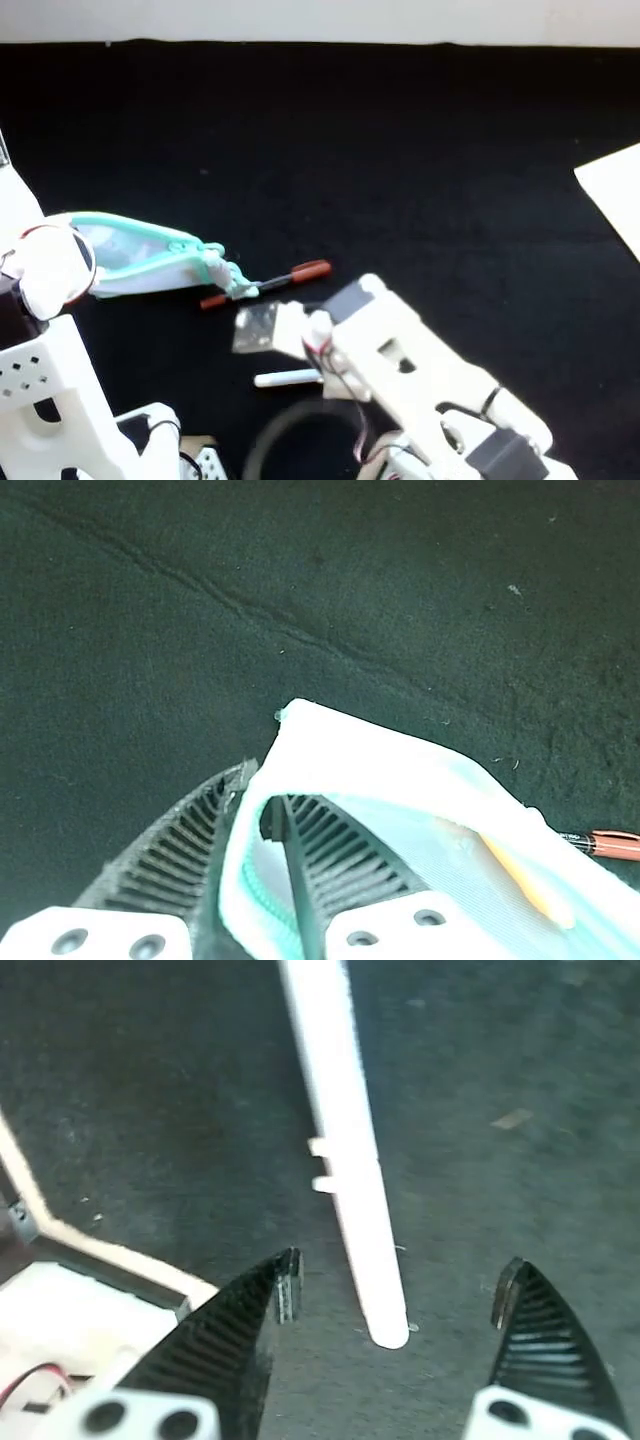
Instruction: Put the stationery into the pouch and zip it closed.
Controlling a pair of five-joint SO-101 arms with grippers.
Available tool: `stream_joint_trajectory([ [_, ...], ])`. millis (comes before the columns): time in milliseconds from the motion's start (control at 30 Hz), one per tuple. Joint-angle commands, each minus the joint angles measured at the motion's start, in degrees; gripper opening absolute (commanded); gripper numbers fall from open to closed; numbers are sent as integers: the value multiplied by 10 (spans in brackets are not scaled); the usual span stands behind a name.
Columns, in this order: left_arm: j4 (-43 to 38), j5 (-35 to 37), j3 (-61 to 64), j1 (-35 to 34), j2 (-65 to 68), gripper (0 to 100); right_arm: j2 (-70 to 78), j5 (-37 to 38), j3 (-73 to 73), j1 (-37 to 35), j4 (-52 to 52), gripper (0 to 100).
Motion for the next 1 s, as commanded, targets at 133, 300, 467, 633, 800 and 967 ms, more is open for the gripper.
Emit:
stream_joint_trajectory([
  [133,3,4,16,-1,7,6,1,6,97,-13,-166,307],
  [300,3,4,15,0,7,6,43,6,108,-14,-229,240],
  [467,3,4,14,0,7,6,80,-3,84,-11,-235,0],
  [633,3,4,15,0,7,6,52,-85,-7,61,-188,8],
  [800,3,4,14,0,7,6,-58,-150,-128,158,-103,7],
  [967,3,4,14,1,7,6,-125,-261,-247,189,-80,7],
])
